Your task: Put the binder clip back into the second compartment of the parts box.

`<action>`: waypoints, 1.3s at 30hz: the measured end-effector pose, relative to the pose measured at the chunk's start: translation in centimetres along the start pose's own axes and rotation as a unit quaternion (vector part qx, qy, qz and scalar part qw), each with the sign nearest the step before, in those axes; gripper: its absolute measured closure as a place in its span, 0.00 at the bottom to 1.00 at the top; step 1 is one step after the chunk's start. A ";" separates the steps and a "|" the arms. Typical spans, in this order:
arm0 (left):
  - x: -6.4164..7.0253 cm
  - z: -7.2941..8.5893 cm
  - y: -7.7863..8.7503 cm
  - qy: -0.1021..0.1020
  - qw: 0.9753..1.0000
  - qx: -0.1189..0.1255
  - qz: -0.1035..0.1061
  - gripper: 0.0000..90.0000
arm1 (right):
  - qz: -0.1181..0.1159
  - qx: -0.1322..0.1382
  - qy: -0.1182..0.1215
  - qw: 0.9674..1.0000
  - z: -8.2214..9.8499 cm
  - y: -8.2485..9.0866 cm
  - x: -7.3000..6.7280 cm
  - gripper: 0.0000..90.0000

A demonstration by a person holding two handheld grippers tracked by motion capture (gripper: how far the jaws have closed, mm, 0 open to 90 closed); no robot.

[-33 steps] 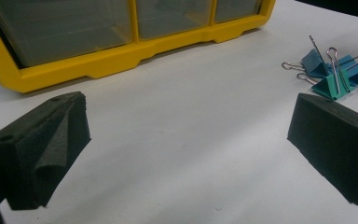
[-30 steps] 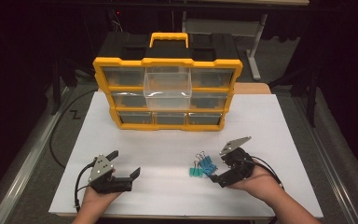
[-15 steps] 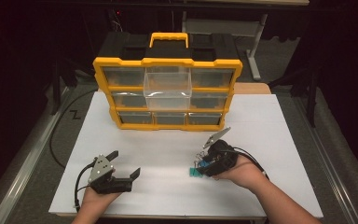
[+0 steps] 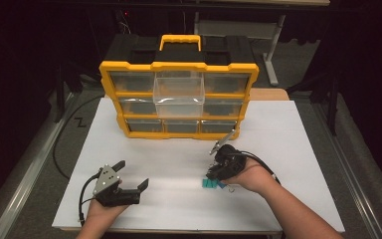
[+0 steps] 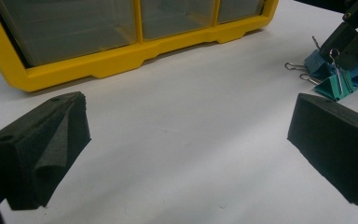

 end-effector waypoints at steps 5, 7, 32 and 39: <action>0.0 0.0 0.0 0.000 1.000 0.000 -0.001 0.00 | -0.032 0.015 0.003 0.999 -0.4 0.5 -0.4 0.96; 0.0 0.0 0.0 0.000 1.000 0.000 -0.001 0.00 | -0.050 0.026 0.011 0.998 -0.8 0.9 -0.9 1.00; -0.1 0.0 -0.1 0.001 1.000 0.004 0.000 0.00 | 0.007 0.011 0.051 0.999 -0.5 6.5 0.6 1.00; -0.1 0.1 -0.2 -0.001 1.000 0.000 0.000 0.00 | 0.009 0.013 0.064 0.998 -1.7 9.5 1.0 1.00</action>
Point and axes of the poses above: each handheld gripper's, and its own axes: y roughly backward along the jaws, z roughly out of its underside, x roughly to its right, the point moved 8 cm from there along -y, roughly forward along the jaws, and after that the axes turned 11 degrees about z, right-handed, at the moved point
